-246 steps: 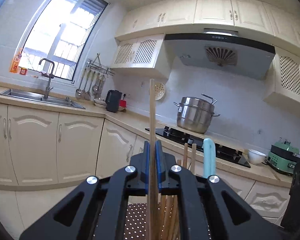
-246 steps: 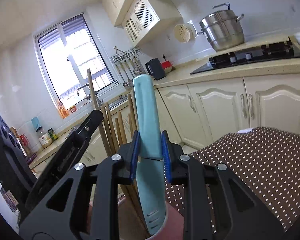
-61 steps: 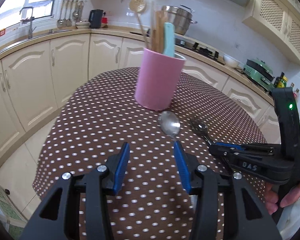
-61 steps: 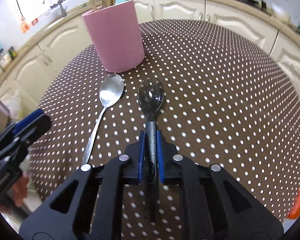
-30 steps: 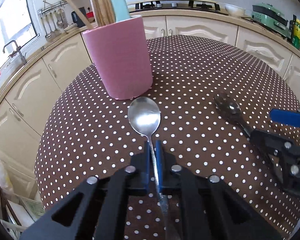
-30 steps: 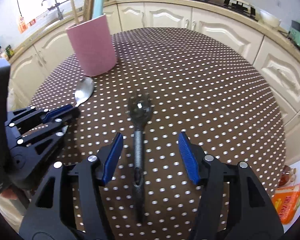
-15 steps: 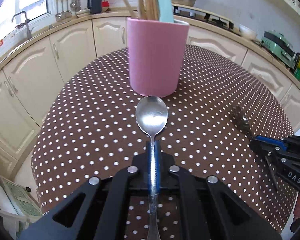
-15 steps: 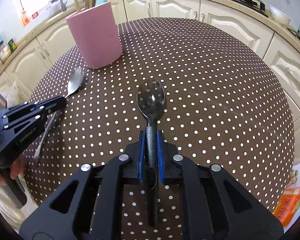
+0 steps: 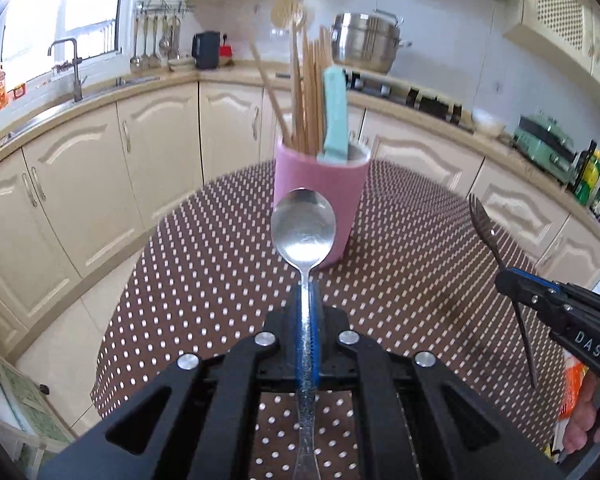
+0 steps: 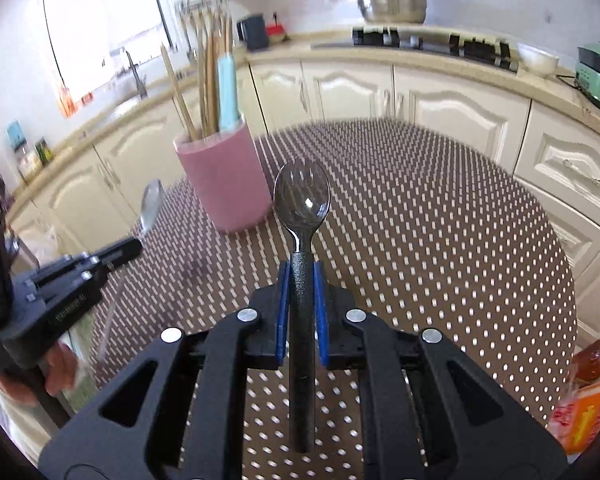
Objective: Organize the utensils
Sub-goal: 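Lift the fork and spoon and lower both into the pink cup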
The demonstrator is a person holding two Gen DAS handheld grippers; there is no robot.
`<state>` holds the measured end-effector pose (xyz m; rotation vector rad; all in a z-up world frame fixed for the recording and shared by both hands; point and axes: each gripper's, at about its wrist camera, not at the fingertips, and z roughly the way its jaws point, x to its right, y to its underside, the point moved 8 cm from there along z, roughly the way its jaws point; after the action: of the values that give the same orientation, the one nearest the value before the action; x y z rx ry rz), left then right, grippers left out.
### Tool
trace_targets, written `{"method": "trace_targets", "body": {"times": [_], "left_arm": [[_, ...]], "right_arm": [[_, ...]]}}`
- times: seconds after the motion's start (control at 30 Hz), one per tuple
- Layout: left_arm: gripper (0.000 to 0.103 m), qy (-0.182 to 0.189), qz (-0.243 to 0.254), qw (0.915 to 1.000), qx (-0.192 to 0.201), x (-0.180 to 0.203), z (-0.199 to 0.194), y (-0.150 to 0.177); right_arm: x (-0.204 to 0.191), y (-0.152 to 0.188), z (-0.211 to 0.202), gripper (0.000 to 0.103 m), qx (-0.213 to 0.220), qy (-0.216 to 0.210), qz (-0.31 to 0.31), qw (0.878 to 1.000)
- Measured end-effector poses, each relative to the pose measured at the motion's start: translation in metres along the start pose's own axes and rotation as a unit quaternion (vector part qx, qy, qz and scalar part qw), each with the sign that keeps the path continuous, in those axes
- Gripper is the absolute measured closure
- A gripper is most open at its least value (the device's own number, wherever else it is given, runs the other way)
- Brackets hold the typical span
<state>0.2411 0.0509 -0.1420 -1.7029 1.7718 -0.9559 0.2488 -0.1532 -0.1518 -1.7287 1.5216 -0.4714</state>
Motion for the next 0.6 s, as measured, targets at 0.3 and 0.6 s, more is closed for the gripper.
{"method": "trace_targets", "body": {"times": [0.3, 0.6], "left_arm": [[0.099, 0.004, -0.015, 0.9977, 0.065, 0.017, -0.02, -0.04], [0.099, 0.034, -0.025, 0.9862, 0.16, 0.033, -0.036, -0.086]], "right_arm": [[-0.026, -0.052, -0.041, 0.091, 0.115, -0.039, 0.013, 0.993], [-0.045, -0.091, -0.043, 0.091, 0.197, -0.066, 0.008, 0.978]]}}
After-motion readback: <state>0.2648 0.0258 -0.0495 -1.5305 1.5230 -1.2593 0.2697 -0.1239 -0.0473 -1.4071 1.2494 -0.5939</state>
